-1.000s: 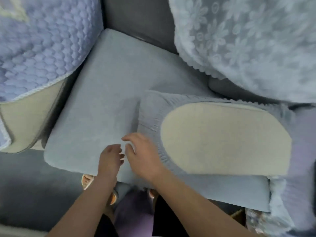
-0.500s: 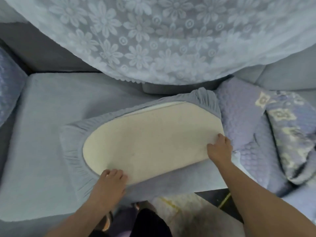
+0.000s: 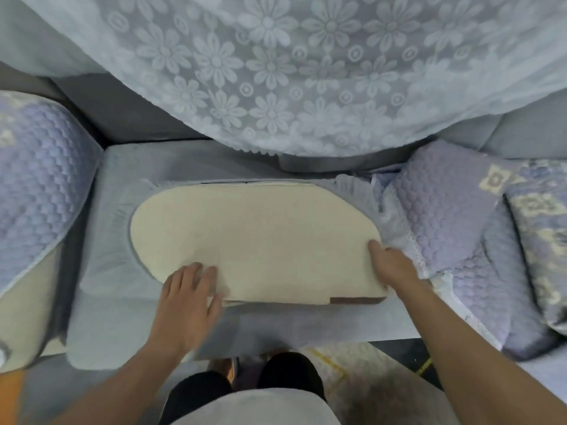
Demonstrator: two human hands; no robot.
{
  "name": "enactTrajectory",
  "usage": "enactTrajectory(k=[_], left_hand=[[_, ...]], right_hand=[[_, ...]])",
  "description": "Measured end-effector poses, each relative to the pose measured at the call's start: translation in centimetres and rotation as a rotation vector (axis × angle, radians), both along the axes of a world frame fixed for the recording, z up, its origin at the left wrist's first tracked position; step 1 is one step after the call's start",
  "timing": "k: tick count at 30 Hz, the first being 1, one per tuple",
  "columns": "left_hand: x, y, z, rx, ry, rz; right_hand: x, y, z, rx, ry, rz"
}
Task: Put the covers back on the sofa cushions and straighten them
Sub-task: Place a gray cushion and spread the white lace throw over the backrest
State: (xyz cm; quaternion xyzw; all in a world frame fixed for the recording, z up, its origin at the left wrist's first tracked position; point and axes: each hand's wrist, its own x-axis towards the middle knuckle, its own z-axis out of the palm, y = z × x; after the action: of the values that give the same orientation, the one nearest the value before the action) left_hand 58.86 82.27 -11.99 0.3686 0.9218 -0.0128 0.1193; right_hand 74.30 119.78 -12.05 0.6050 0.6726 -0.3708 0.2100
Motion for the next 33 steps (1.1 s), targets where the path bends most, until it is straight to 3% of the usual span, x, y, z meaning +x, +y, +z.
enactTrajectory(k=[3, 6, 8, 10, 12, 16, 19, 23, 27, 30, 33], left_hand=[[0.5, 0.6, 2.6, 0.101, -0.041, 0.189], [1.7, 1.1, 4.6, 0.264, -0.131, 0.503], [1.9, 1.8, 5.5, 0.418, -0.307, 0.844], [1.3, 2.2, 5.1, 0.57, -0.517, 1.32], [0.9, 1.8, 4.4, 0.575, -0.721, 1.592], [2.2, 1.4, 2.5, 0.661, -1.096, 1.555], [2.6, 1.5, 0.4, 0.715, -1.109, 1.556], [4.0, 3.9, -1.3, 0.907, -1.041, 1.734], [3.6, 5.9, -1.5, 1.015, -1.059, 1.787], [4.2, 6.3, 2.2, 0.932, -1.204, 1.582], [6.3, 6.1, 6.1, 0.641, -1.222, 1.263]], right_hand=[[-2.0, -3.9, 2.1, -0.283, 0.145, -0.205], [-3.4, -6.7, 4.2, -0.465, 0.194, -0.356], [-3.9, -7.8, 5.1, -0.543, 0.156, -0.373], [-3.8, -8.6, 5.2, -0.611, 0.111, -0.423], [-3.9, -9.6, 5.6, -0.669, 0.097, -0.49], [-3.9, -12.0, 5.8, -0.728, 0.133, -0.522], [-3.4, -13.3, 5.3, -0.708, 0.199, -0.586], [-2.1, -13.4, 4.8, -0.667, 0.271, -0.584], [-1.9, -11.5, 5.2, -0.636, 0.369, -0.491], [-2.3, -11.4, 5.9, -0.587, 0.41, -0.274], [-3.5, -13.6, 5.3, -0.675, 0.374, -0.259]])
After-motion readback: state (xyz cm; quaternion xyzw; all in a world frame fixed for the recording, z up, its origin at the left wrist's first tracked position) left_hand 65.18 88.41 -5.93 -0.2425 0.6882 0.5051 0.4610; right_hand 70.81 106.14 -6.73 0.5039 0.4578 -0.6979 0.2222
